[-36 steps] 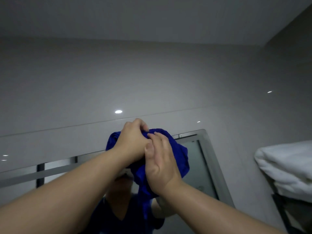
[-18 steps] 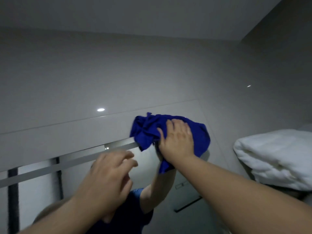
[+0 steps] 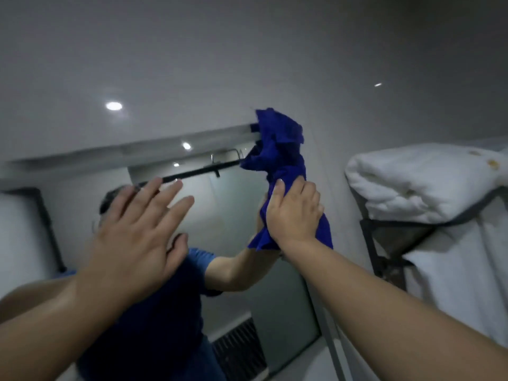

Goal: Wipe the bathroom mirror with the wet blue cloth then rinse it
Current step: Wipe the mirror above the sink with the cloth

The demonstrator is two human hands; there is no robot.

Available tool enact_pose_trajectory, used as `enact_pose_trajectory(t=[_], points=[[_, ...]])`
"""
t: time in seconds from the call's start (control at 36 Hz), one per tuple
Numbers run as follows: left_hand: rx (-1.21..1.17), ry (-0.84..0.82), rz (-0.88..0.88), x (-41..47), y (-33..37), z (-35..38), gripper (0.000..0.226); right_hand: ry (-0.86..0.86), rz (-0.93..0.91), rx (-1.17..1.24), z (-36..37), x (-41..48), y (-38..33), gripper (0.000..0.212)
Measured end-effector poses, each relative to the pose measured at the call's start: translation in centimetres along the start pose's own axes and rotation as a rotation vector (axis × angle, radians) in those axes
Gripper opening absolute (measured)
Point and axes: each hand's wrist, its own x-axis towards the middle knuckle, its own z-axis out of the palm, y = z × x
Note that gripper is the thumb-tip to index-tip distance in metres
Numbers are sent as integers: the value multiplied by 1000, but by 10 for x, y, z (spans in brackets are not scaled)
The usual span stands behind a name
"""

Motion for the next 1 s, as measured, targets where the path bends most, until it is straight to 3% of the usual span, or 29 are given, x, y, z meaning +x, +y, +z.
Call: enact_pose_trajectory(t=[0.17, 0.31, 0.44, 0.5, 0.58, 0.72, 0.81, 0.89, 1.0], points=[[7, 37, -9, 0, 1, 5, 61, 4, 115, 104, 9, -83, 86, 44], [13, 48, -9, 0, 3, 1, 62, -133, 263, 78, 9, -149, 147, 55], [20, 86, -11, 1, 2, 2, 62, -253, 587, 92, -4, -119, 118, 61], [19, 97, -4, 2, 1, 1, 61, -303, 638, 85, -10, -99, 95, 62], [17, 88, -3, 2, 0, -1, 61, -308, 518, 163, -18, -67, 54, 68], [4, 91, 7, 1, -2, -1, 61, -309, 390, 570, -50, 13, -32, 45], [-4, 100, 0, 1, -2, -2, 61, -444, 162, 434, -53, 57, -54, 34], [-8, 92, 0, 1, -3, -4, 60, -376, -68, 307, -50, 69, -43, 31], [1, 63, 3, 0, -1, -4, 62, -379, -106, 297, -45, 61, -11, 40]])
